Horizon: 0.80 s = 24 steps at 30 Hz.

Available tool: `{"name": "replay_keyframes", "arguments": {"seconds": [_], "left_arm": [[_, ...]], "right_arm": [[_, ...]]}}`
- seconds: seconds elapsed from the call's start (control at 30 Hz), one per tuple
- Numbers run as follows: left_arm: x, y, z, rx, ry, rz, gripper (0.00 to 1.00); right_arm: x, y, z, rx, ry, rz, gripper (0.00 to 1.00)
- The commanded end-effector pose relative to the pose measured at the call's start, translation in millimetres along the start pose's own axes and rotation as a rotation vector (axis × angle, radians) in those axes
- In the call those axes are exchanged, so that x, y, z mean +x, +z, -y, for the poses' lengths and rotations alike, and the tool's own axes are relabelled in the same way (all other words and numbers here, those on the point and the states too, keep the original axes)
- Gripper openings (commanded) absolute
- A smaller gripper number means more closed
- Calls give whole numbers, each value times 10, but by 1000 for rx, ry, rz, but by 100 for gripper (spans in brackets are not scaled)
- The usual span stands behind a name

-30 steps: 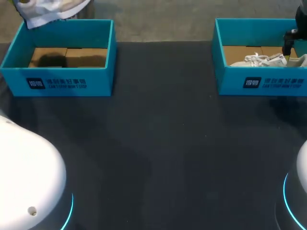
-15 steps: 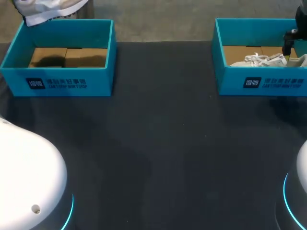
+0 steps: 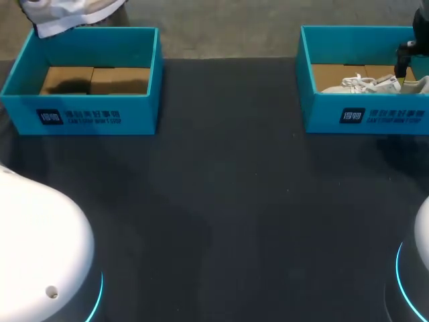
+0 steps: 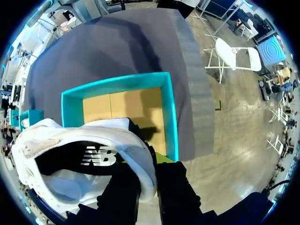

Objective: Take the shoe out of the shoebox, open the shoe tongue, remove and reinsert the insole, then place the shoe into the shoebox

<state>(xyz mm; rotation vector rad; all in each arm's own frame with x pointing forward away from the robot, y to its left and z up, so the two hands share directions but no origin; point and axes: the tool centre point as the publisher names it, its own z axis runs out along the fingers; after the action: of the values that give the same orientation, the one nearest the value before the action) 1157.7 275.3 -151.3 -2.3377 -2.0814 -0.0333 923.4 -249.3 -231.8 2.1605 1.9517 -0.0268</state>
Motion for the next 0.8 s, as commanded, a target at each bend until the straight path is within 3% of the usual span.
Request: {"name": "replay_keyframes", "arguments": {"seconds": [0.03, 0.4, 0.8], "left_arm": [[-200, -114, 268, -28, 7, -23, 0], [-609, -177, 802, -2, 22, -47, 0], [-1058, -254, 1428, -50, 15, -88, 0]], "right_arm": [[2, 1, 6, -1, 1, -1, 100], [2, 1, 6, -1, 1, -1, 100], [2, 1, 6, -1, 1, -1, 100]]}}
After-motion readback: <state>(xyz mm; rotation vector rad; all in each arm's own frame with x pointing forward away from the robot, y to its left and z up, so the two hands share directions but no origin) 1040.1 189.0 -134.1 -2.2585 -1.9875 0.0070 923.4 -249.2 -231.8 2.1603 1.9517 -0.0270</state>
